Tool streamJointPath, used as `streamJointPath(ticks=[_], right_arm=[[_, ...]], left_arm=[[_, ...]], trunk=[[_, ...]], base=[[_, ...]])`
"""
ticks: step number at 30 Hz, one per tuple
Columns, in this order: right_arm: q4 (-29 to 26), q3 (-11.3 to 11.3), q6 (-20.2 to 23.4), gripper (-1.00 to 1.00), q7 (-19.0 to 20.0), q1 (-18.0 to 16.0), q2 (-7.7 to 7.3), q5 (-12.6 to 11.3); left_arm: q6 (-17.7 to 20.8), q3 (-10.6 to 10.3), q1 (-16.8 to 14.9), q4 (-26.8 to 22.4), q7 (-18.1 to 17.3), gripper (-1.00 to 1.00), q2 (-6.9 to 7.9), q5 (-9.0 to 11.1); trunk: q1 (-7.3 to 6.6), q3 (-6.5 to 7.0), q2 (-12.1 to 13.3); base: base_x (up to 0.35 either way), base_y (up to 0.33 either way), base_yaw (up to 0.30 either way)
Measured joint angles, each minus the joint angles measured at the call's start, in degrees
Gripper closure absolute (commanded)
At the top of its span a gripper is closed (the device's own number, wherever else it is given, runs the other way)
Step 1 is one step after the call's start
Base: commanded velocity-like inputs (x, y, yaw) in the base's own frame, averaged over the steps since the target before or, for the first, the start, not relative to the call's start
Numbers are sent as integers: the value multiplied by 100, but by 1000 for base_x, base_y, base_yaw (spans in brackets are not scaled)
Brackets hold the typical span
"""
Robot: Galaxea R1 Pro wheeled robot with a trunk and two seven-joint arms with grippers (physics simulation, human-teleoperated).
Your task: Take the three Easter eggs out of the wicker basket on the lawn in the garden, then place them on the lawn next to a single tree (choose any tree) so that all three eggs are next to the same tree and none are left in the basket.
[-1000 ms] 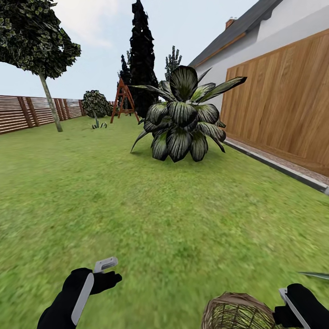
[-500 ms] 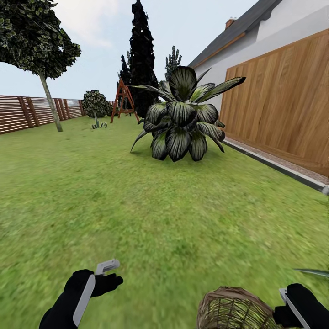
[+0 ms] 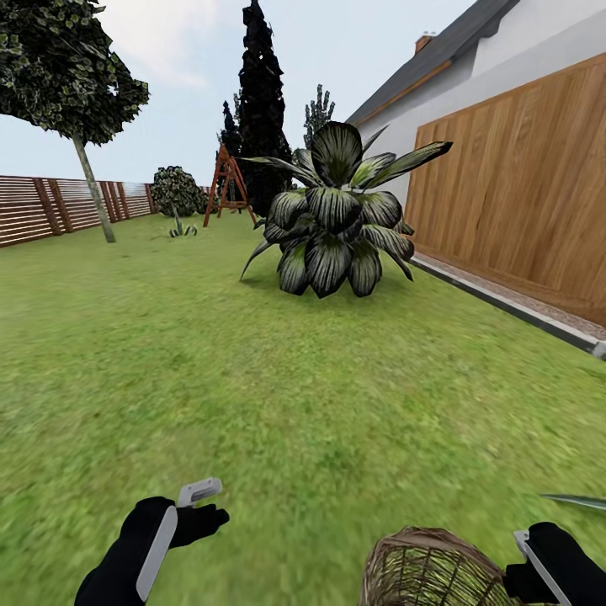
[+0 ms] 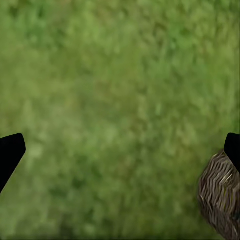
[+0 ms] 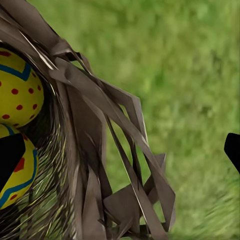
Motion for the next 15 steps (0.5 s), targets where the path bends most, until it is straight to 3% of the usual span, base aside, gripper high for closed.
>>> streamJointPath(ticks=[6, 15], right_arm=[[2, -2, 0, -100, 0, 0, 0, 1], [-1, -4, 0, -100, 0, 0, 0, -3]], left_arm=[[0, 2, 0, 0, 0, -100, -6, 6], [0, 0, 0, 5, 0, -100, -6, -1]], trunk=[[44, -36, -80], [241, -197, -440]], base=[[0, 0, 0], [0, 0, 0]])
